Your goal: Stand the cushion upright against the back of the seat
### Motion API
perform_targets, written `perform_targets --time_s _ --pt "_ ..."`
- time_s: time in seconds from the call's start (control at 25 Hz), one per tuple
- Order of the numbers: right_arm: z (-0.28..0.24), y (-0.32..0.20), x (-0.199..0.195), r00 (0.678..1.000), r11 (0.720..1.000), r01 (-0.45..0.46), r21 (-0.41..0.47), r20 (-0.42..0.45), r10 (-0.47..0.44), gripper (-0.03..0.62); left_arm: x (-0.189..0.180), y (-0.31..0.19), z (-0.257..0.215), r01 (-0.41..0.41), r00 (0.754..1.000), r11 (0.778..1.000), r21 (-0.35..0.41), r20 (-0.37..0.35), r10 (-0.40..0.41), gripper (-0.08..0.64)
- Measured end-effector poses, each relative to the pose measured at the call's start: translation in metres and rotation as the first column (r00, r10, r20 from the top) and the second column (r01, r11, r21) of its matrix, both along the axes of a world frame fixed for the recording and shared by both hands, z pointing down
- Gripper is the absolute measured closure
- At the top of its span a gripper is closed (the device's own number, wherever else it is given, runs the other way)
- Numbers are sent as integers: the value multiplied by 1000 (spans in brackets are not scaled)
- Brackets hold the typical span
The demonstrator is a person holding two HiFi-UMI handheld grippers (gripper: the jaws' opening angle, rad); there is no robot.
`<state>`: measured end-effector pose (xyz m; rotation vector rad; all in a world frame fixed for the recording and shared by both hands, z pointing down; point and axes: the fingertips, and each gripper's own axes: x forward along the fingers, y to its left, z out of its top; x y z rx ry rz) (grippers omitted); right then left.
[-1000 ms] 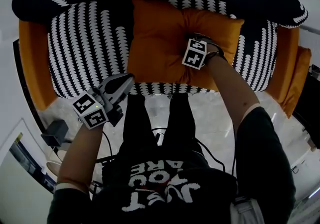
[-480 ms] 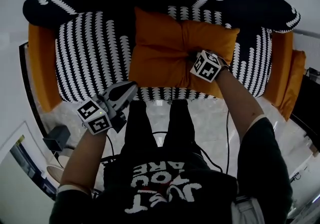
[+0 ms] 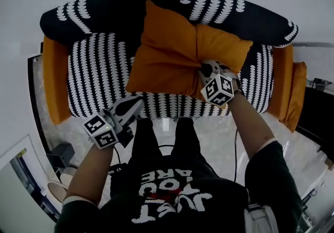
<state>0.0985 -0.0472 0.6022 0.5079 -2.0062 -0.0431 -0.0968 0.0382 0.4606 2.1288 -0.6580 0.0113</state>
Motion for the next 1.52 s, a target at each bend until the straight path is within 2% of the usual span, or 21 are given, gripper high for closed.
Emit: perform_targets --time_s 0.16,0.32,0.56,0.64,0.76,0.96,1.08,1.2,1.32,1.52 --pt "-59 -31 6 1000 987 -3 163 -15 6 552 -3 -7 -23 26 999 999 39 -21 -26 568" --pt "-130 -52 7 999 964 -29 265 25 23 552 -6 -11 -56 49 998 995 82 -41 -45 568" --pt "-258 -63 5 992 904 -89 419 115 44 552 -18 -15 -129 83 994 980 183 -80 -69 568" --pt "-300 -63 7 989 876 -110 470 139 50 553 -22 -14 -153 94 993 972 215 -95 -75 568" --pt "-361 -74 13 986 819 -133 558 160 51 552 -28 -21 -182 111 990 957 267 -116 -82 568" --pt "-454 -95 26 988 726 -130 676 149 38 552 -36 -28 -222 148 984 936 319 -140 -108 568" --pt "-491 -113 26 990 677 -119 726 135 30 552 -45 -32 -239 179 979 921 346 -151 -133 568" --pt "-513 -133 18 992 644 -106 758 124 17 552 -55 -38 -250 208 975 904 373 -159 -158 568" --pt "-514 -152 10 993 642 -97 760 119 9 552 -63 -40 -251 229 971 897 377 -155 -183 568" --pt "-471 -180 0 992 693 -96 714 127 6 552 -70 -39 -235 256 965 906 337 -138 -221 568"
